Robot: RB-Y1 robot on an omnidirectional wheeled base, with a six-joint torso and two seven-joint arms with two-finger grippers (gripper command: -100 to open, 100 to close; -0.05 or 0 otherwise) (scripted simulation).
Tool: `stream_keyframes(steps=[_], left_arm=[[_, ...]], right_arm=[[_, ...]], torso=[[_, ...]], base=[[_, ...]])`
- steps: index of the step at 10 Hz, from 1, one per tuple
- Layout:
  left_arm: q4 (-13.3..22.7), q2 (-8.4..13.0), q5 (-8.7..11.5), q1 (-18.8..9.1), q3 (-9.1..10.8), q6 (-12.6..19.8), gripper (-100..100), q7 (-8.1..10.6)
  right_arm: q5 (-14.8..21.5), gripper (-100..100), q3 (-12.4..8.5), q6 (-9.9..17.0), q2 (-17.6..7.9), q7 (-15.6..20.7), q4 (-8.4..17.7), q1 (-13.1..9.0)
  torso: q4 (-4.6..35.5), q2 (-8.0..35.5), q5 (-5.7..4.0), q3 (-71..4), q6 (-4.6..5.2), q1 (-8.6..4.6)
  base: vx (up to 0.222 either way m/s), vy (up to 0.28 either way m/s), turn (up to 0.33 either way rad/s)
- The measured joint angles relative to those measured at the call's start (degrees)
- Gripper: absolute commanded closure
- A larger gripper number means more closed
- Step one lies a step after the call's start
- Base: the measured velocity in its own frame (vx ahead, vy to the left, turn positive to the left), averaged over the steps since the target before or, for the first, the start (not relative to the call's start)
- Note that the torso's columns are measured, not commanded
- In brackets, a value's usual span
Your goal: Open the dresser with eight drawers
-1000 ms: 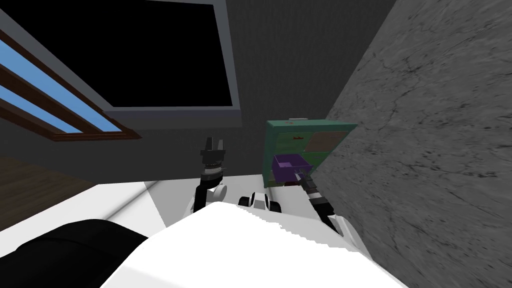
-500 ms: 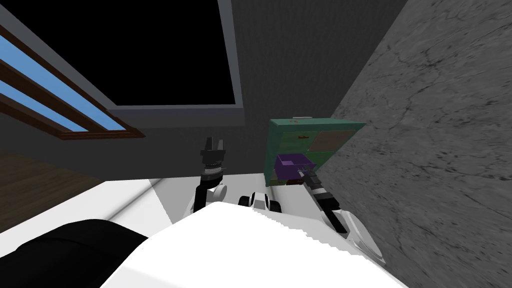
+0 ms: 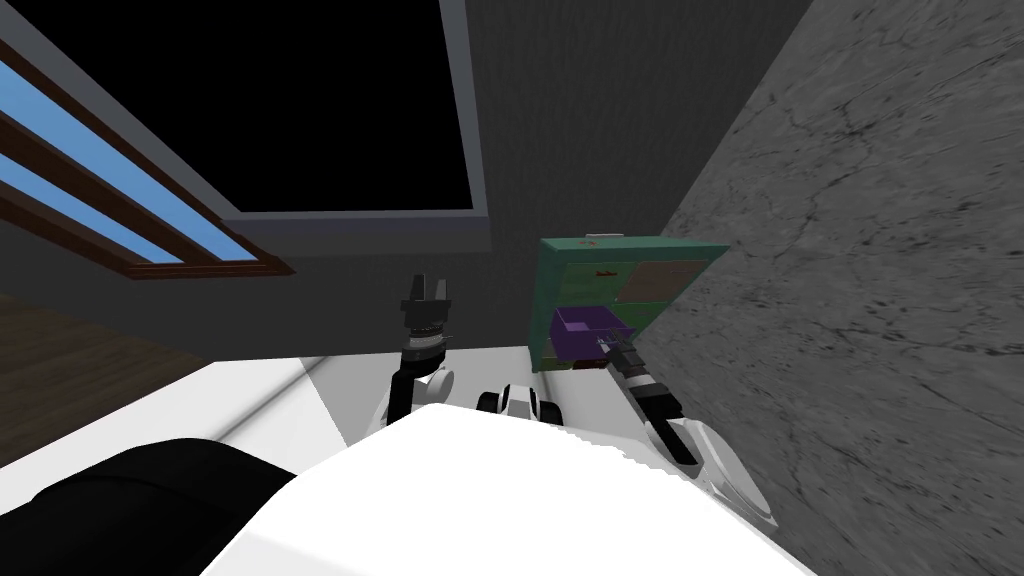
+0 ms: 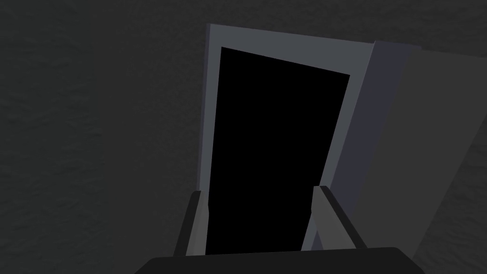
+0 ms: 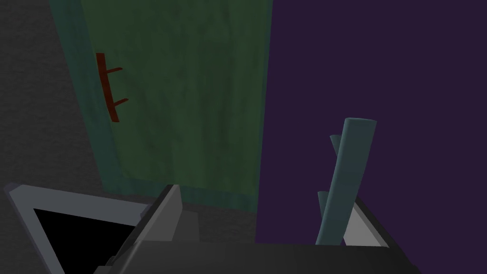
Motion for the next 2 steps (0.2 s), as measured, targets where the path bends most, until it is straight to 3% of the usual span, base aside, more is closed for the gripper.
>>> stream_keyframes(steps=[2], left_arm=[[0.0,0.0,0.0,0.0,0.0,0.0,0,0.0]], right_arm=[[0.0,0,0.0,0.0,0.0,0.0,0.0,0.0]], torso=[[0.0,0.0,-0.02,0.0,0.0,-0.02]], base=[[0.0,0.0,0.0]])
